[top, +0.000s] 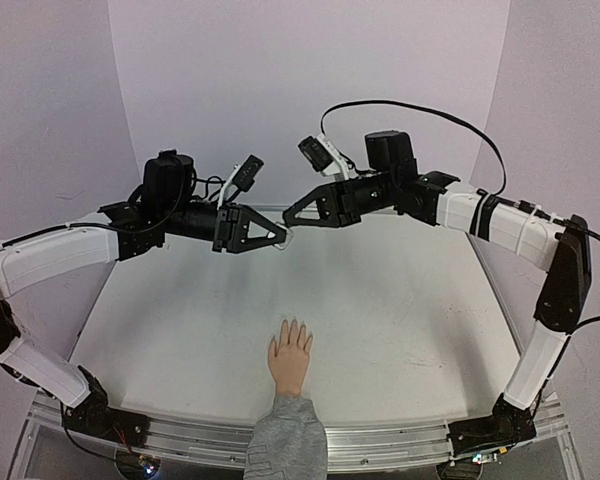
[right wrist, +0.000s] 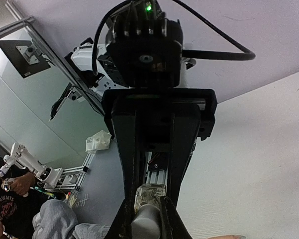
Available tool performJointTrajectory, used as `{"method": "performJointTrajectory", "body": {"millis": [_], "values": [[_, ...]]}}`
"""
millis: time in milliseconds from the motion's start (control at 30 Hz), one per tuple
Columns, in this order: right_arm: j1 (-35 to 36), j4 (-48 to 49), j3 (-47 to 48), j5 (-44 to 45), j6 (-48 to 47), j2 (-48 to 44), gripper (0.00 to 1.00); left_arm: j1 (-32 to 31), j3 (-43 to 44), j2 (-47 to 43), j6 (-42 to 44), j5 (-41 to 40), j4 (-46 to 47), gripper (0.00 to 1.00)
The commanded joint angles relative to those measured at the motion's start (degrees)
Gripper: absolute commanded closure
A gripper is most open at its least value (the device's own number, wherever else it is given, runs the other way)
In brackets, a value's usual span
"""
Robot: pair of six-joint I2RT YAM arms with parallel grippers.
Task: Paint the nails
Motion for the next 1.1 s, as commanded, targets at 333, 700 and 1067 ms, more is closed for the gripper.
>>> {"method": "performJointTrajectory", "body": {"millis": [333, 700, 1067], "values": [[-0.7, -3.9, -6.7, 26.5, 9.5, -9.6, 0.02, -3.1, -5.1, -5.9, 15.2, -35.7, 5.8, 1.00], [3.0, -5.7, -4.0, 46.6, 21.3, -7.4, 0.29, -14.4, 1.0, 3.5, 22.2, -71.7, 6.1, 1.00], [6.7, -8.0, 3.7, 50.5, 21.6, 0.2, 0.61, -16.4, 1.6, 5.4, 22.4, -73.9, 7.8, 1.00]]}}
